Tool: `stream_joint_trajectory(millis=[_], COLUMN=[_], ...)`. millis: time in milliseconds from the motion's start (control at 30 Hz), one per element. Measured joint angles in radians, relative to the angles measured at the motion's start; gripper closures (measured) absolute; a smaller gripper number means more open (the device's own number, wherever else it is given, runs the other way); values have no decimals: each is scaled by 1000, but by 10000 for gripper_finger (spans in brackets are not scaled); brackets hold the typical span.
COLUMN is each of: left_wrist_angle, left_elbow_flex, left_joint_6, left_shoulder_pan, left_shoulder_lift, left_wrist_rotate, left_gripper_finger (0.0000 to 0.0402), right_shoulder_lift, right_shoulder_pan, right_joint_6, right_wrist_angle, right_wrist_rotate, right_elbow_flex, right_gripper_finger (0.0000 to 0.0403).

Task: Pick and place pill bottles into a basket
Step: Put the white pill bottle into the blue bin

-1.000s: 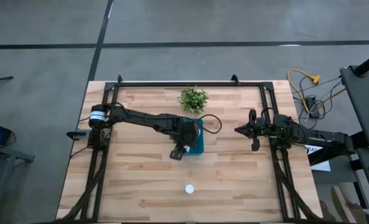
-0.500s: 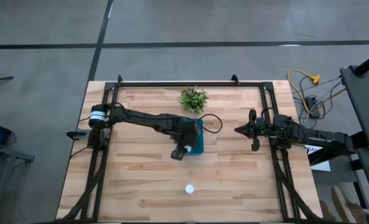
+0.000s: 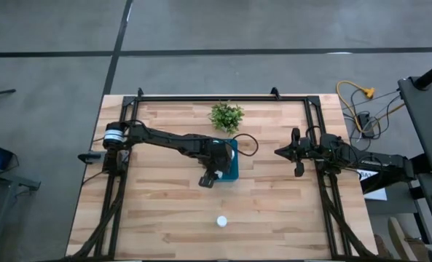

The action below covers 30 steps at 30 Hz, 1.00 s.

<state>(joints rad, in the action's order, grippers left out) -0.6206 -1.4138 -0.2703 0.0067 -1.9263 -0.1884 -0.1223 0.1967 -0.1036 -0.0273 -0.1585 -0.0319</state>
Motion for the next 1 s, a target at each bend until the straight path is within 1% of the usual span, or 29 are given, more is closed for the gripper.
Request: stream_joint_trajectory(millis=[267,700,800,1000], left_wrist_angle=[-1,-6,-8,5], left_elbow_flex=[4,7,8,12], left_joint_6=[2,3,6,8], left_shoulder_pan=[1,18,18,18], left_shoulder_lift=[1,0,-2,-7], left_wrist_rotate=[-6,-46,-50,-41], left_gripper_finger=[235,234,219,174], right_shoulder_lift=[0,0,0,0], right_shoulder_pan=[0,0,0,0], right_joint_6=[-1,-1,-1,-1], right_wrist_angle=[0,0,0,0], right_wrist_rotate=[0,0,0,0], right_elbow_flex=[0,0,0,0], right_gripper_finger=[394,394,394,394])
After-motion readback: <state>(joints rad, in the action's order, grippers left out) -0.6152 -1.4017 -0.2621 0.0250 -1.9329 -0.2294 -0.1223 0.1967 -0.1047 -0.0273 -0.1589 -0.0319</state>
